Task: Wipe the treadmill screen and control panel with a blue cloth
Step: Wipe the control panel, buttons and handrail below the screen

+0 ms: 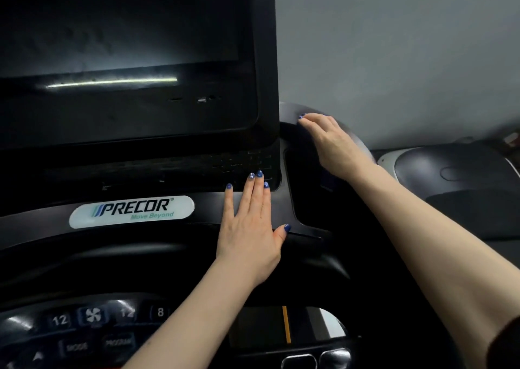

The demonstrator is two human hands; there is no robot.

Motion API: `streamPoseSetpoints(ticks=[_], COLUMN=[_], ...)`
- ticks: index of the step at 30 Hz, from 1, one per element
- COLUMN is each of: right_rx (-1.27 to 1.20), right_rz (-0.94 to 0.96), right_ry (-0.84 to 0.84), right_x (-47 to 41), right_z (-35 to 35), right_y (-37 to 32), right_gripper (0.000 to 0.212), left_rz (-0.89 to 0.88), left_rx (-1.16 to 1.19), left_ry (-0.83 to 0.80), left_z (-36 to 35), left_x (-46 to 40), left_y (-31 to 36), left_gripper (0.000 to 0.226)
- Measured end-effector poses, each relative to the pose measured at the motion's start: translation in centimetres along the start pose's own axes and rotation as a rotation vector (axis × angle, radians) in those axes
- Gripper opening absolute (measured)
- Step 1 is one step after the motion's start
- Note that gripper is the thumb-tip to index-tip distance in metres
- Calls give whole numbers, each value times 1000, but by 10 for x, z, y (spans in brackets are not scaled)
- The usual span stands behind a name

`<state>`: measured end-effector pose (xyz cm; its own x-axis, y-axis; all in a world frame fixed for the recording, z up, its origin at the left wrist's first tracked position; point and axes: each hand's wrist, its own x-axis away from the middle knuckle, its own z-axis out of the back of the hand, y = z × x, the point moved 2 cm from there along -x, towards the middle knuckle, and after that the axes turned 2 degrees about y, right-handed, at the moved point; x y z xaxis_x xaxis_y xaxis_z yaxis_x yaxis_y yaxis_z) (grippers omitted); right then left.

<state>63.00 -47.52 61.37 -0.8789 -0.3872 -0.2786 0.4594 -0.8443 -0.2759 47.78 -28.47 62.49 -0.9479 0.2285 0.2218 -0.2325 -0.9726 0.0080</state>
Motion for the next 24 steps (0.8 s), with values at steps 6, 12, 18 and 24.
streamPoseSetpoints(ticks=[6, 12, 18, 24], right_rx=[75, 31, 8, -22], right_rz=[18, 184, 371, 459], right_ry=[163, 366, 305, 263], right_x=[37, 45, 16, -33], right_z=[27, 55, 48, 10], right_y=[-36, -138, -262, -382], right_gripper=[52, 51, 62, 69], left_rz=[-117, -157, -58, 61], left_rx=[208, 313, 271, 227], left_ry=[92, 549, 651, 658], left_z=[27, 55, 68, 56], left_x=[19, 68, 123, 166], left_y=[-23, -83, -180, -299], left_gripper=[68, 57, 50, 52])
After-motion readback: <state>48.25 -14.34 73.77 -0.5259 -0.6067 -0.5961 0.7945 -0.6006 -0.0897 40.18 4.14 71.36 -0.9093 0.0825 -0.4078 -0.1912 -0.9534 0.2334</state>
